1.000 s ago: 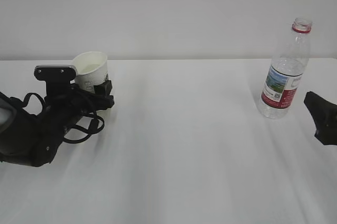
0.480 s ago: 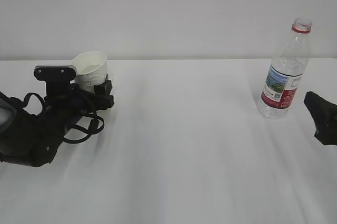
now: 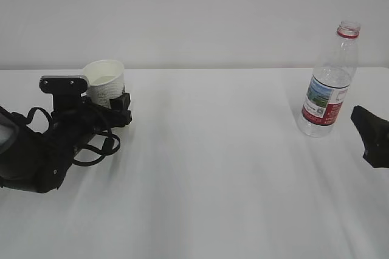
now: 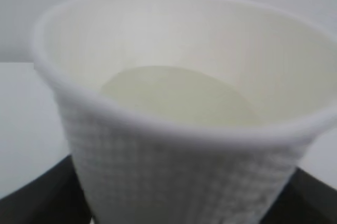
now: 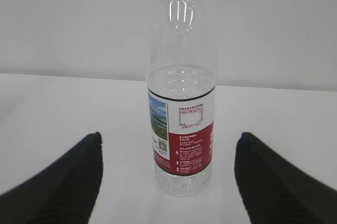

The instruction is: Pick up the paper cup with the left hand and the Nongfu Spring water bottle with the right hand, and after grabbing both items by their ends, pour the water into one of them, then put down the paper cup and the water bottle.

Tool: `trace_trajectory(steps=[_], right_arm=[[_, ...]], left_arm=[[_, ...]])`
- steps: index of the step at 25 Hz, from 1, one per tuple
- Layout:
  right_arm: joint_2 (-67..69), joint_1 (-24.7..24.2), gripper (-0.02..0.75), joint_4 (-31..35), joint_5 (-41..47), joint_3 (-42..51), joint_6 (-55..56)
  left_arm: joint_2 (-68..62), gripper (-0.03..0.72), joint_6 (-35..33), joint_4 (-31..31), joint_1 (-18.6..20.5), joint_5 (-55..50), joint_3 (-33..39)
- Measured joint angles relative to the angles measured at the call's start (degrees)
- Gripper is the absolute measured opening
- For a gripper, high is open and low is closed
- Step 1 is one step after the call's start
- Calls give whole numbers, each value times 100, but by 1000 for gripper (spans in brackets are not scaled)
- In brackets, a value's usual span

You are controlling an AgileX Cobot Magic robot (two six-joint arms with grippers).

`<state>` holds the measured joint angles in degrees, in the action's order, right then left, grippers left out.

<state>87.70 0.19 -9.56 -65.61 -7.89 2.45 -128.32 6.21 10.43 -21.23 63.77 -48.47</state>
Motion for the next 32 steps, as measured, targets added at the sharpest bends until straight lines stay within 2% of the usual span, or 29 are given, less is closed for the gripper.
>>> trace_trajectory(steps=[12,32], right_arm=[[0,0,587,0,0,0,0],[0,0,587,0,0,0,0]], left_arm=[[0,680,-10,0,0,121,0],[218,682,-10,-108,-36,162,727]])
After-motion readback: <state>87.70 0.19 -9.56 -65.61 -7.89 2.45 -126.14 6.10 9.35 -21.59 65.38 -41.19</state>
